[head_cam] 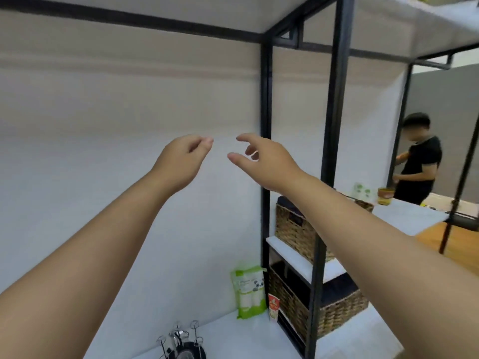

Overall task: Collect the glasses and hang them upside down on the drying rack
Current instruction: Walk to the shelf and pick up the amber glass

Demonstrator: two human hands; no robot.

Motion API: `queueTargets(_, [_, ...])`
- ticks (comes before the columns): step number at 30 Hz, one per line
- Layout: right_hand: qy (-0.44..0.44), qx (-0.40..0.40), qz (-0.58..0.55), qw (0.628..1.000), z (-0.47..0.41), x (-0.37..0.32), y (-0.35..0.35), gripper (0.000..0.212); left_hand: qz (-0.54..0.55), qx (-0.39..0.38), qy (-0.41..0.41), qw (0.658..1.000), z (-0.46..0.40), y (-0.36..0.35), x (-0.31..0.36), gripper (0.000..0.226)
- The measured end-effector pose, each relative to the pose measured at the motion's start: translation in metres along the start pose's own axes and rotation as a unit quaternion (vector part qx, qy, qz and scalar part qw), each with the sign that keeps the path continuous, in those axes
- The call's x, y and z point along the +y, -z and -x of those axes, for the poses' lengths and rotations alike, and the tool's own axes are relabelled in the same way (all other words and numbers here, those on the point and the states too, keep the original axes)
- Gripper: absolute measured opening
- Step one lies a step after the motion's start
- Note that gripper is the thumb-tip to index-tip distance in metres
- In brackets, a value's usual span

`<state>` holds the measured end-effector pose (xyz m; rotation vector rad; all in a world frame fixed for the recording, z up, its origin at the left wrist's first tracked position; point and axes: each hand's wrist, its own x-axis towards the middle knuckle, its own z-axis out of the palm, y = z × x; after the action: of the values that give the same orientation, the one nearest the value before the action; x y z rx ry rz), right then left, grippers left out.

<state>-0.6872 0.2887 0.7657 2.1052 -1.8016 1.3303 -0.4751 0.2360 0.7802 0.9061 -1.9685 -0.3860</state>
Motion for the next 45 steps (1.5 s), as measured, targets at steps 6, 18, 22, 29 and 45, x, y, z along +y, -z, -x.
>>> queueTargets(6, [-0.071,0.054,0.002,0.996,0.056,-0.012,0.064,0.059,0.065,-0.032,-0.043,0.996,0.015,-0.025,0.043,0.059])
queueTargets(18, [-0.261,0.181,-0.025,0.948,0.216,0.033,0.145,0.044,0.217,-0.188,-0.063,0.956,0.079,-0.150,0.115,0.043])
queueTargets(22, [-0.300,0.214,-0.015,0.929,0.259,0.063,0.178,0.028,0.250,-0.235,-0.066,0.937,0.095,-0.213,0.144,0.037])
queueTargets(29, [-0.346,0.215,0.013,0.913,0.302,0.142,0.236,0.041,0.275,-0.266,-0.063,0.922,0.094,-0.335,0.199,0.046])
queueTargets(45, [-0.360,0.190,0.023,0.913,0.273,0.385,0.357,0.044,0.238,-0.255,-0.046,0.936,-0.009,-0.572,0.269,0.035])
